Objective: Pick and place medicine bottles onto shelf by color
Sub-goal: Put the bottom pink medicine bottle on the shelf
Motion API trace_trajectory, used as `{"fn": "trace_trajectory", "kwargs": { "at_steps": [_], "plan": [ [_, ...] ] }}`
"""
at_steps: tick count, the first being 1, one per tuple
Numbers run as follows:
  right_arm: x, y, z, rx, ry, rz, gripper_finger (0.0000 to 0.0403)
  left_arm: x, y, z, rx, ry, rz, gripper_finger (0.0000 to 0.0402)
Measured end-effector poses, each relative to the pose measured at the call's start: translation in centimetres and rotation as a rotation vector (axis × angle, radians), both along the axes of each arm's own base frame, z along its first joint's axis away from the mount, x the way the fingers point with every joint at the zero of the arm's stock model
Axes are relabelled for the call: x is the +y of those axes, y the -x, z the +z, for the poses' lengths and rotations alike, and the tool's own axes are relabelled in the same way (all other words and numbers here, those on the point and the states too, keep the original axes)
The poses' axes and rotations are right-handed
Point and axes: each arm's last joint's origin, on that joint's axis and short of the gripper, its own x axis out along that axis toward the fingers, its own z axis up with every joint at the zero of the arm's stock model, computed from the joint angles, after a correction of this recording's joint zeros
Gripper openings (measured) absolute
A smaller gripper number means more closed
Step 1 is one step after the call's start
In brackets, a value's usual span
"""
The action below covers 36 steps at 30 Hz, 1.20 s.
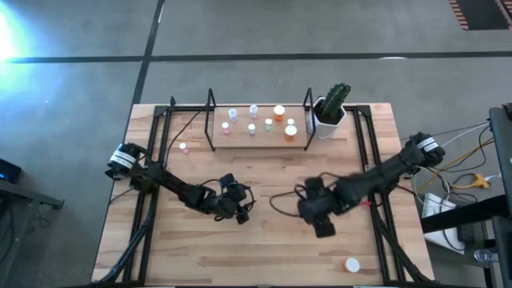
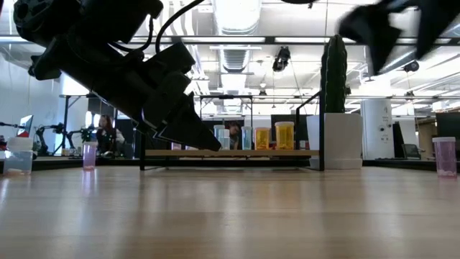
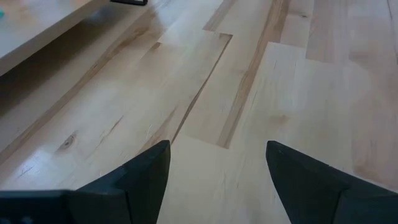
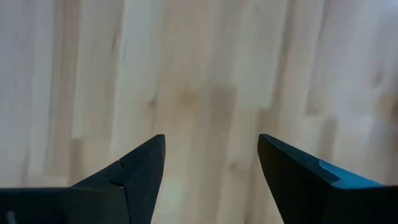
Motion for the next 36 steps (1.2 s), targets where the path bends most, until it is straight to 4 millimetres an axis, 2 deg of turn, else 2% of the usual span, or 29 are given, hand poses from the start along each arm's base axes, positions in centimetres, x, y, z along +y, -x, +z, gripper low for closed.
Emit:
{"fn": "trace_trajectory", "kwargs": {
  "at_steps": [6,10,14,19,23,29,36],
  "plan": [
    [2.7,3.6,-2.8,0.116,-0.011,-0.173,0.0243,0.0,0.0,0.0,-0.003,0.001,0.0,0.0249],
    [2.8,6.4,-4.5,0.214,0.055,-0.296,0.023,0.0,-0.1,0.1,-0.018,0.007,0.0,0.0249],
    [1.1,9.0,-5.7,0.281,0.151,-0.444,0.0209,-0.1,-0.2,0.2,-0.027,0.008,-0.001,0.0249],
    [-1.5,11.0,-5.4,0.244,0.174,-0.543,0.0182,-0.1,-0.3,0.4,-0.044,-0.003,-0.013,0.0249],
    [-3.9,12.0,-4.7,0.166,0.137,-0.626,0.0166,-0.1,-0.3,0.4,-0.044,-0.004,-0.013,0.0249],
    [-7.9,13.5,-4.2,0.085,0.047,-0.878,0.0155,-0.1,-0.3,0.4,-0.044,-0.004,-0.014,0.0249],
    [-10.1,14.5,-4.4,0.043,-0.005,-0.955,0.0168,-0.1,-0.3,0.4,-0.043,-0.005,-0.014,0.0249]
  ]
}}
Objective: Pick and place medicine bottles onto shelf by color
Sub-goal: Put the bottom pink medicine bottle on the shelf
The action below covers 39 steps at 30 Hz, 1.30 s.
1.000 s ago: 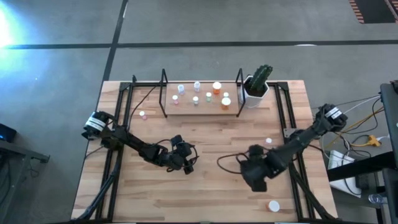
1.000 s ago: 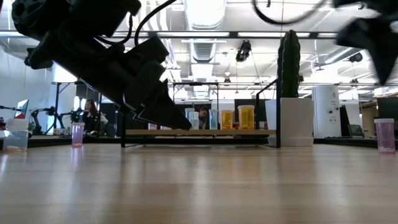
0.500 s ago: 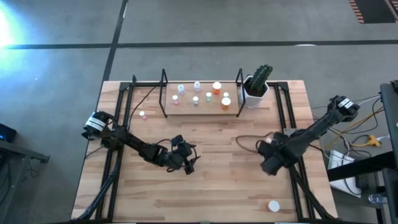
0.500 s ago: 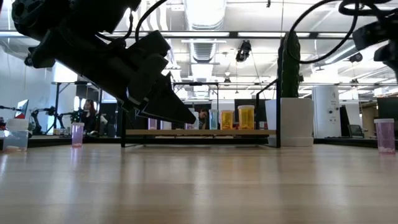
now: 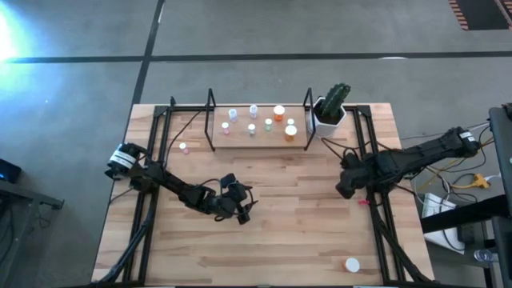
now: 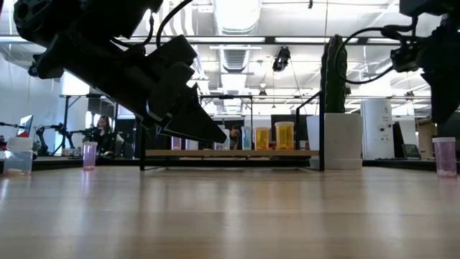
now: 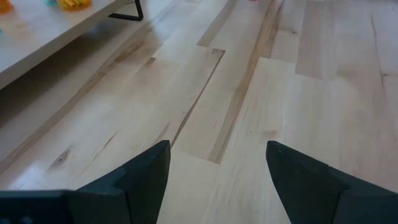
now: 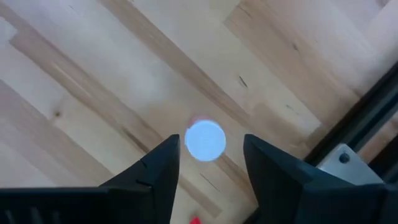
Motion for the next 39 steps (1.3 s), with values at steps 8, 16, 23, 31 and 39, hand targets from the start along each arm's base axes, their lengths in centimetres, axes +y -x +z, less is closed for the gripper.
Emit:
{"fn": "trace_trajectory", "kwargs": {
  "at_steps": [8,16,23,31,39],
  "plan": [
    [-0.1,-0.9,-1.2,0.062,-0.021,0.005,0.02,0.0,0.0,0.0,0.0,-0.001,0.0,0.0249],
    [0.1,-1.9,-2.5,0.171,-0.013,0.048,0.0192,0.0,0.0,0.0,0.0,-0.001,-0.001,0.0249],
    [0.2,-2.0,-2.6,0.178,-0.029,0.066,0.0169,0.0,0.0,0.0,0.0,-0.001,-0.001,0.0249],
    [0.3,-2.4,-2.7,0.145,-0.034,0.08,0.013,0.0,0.0,0.0,0.0,0.0,-0.001,0.0249],
    [0.3,-2.5,-2.7,0.138,-0.033,0.111,0.0113,0.0,0.0,0.0,0.0,0.0,-0.001,0.0249]
  ]
}}
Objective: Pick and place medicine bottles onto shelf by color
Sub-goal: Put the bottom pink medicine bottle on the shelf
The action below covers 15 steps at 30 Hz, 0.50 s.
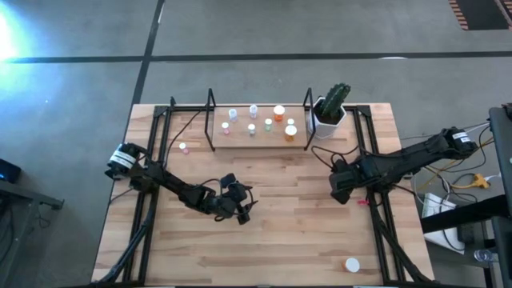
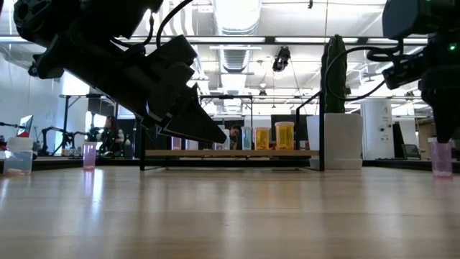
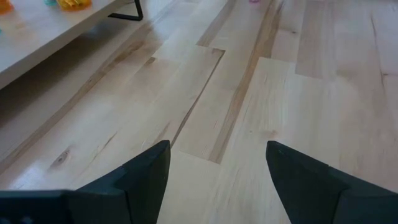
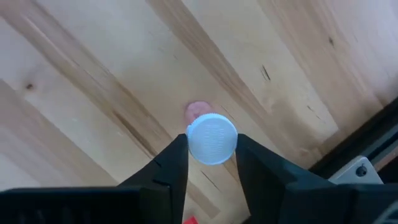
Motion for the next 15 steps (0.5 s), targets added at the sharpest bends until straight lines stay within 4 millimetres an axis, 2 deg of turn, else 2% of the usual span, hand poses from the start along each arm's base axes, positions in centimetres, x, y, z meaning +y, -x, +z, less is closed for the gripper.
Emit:
{"fn": "trace_trajectory", "kwargs": {
  "at_steps": [6,15],
  "plan": [
    [0.2,-0.7,0.9,-0.045,-0.017,0.08,0.0112,0.0,0.0,0.0,0.0,0.0,0.0,0.0249],
    [1.0,-4.0,3.8,-0.239,-0.065,0.164,0.0112,0.0,0.0,0.0,-0.001,0.001,0.0,0.0249]
  ]
}}
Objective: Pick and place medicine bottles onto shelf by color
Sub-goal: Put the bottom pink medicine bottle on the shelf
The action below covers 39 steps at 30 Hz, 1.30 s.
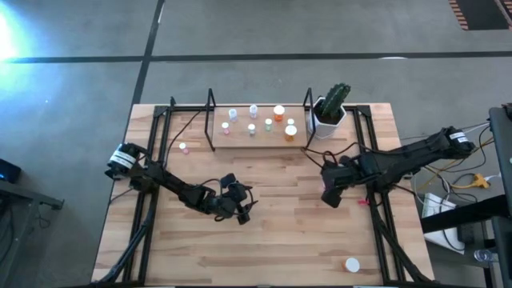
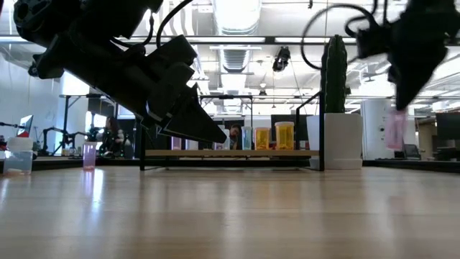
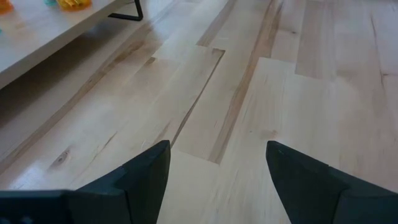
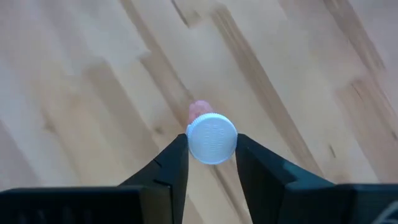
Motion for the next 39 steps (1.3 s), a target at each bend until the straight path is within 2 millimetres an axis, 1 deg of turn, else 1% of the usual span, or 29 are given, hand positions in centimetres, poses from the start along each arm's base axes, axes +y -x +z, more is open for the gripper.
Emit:
{"fn": "trace_trajectory", "kwargs": {
  "at_steps": [5,10,13,16,19,22,24,26,29,33,36,39],
  "plan": [
    [0.7,-3.2,2.2,-0.054,0.009,0.063,0.0113,0.0,0.0,0.0,0.0,0.0,0.0,0.0249],
    [1.0,-8.0,5.4,-0.126,0.048,0.158,0.011,0.0,0.0,0.0,-0.001,0.001,0.0,0.0249],
    [0.2,-11.2,7.4,-0.18,0.09,0.221,0.011,0.0,0.0,0.0,-0.002,0.002,0.001,0.0249],
    [-1.6,-14.3,9.4,-0.21,0.141,0.253,0.011,0.0,0.0,0.0,-0.002,0.002,0.001,0.0249],
    [-5.0,-16.4,10.9,-0.168,0.186,0.249,0.011,0.0,0.0,0.0,-0.002,0.001,0.001,0.0249],
    [-9.4,-17.8,11.9,-0.103,0.211,0.198,0.0109,0.0,0.0,0.0,-0.002,0.001,0.001,0.0249],
    [-12.8,-18.1,12.4,-0.073,0.219,0.137,0.0109,0.0,0.0,0.0,-0.001,0.0,0.0,0.0249],
    [-16.2,-18.0,12.8,-0.045,0.227,0.082,0.0109,0.0,0.0,0.0,0.0,-0.001,0.0,0.0249],
    [-21.1,-17.2,13.0,-0.008,0.241,0.021,0.0109,0.0,0.0,0.0,0.0,-0.001,0.0,0.0249],
    [-26.5,-15.5,12.7,0.042,0.245,-0.038,0.0109,0.0,0.0,0.0,0.001,-0.002,-0.001,0.0249],
    [-29.5,-14.7,11.8,0.059,0.219,-0.049,0.0109,0.0,0.0,0.0,0.006,-0.015,-0.007,0.0249],
    [-31.1,-14.5,10.2,0.059,0.15,0.041,0.0109,0.0,0.0,0.0,0.008,-0.023,-0.011,0.0249]
  ]
}}
